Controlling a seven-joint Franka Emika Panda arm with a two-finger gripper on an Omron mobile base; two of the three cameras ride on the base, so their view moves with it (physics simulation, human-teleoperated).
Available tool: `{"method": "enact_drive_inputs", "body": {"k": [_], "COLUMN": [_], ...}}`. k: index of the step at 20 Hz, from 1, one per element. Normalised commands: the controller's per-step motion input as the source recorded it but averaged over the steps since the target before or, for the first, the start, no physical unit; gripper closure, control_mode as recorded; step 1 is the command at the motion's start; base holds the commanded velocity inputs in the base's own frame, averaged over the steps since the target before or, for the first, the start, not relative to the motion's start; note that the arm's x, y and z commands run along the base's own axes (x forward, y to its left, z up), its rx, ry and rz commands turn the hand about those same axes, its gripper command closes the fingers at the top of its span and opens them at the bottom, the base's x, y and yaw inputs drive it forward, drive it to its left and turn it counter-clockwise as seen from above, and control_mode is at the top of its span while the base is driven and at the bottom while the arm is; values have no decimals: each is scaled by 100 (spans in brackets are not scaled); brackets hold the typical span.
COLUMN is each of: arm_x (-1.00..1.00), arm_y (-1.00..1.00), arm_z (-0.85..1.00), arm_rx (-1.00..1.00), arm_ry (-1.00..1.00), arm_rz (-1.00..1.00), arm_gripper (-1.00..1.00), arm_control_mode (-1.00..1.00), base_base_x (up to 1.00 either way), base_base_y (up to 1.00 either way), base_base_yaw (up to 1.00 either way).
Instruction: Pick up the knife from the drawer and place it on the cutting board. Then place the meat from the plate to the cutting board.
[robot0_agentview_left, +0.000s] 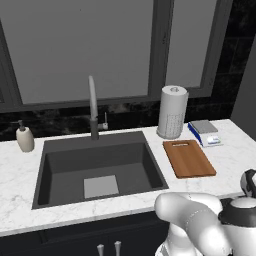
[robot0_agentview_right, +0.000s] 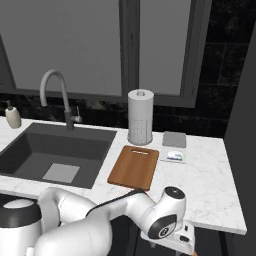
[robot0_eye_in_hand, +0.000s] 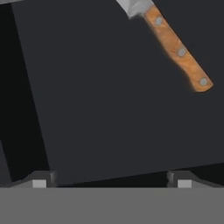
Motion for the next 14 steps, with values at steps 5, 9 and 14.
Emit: {"method": "enact_drive_inputs", "body": {"k": [5,9,14], "arm_x": [0,0,5], "arm_y": [-13,-17,-12], "arm_z": [-28,-25,-15], "arm_rx": [0,0,0], "arm_ry": [0,2,0], "arm_rz": [0,0,0], "arm_gripper": [-100,-100,-100], "arm_control_mode": [-100,-100,-100], "base_base_x": [0,0,0], "base_base_y": [0,0,0], "base_base_yaw": [0,0,0]}}
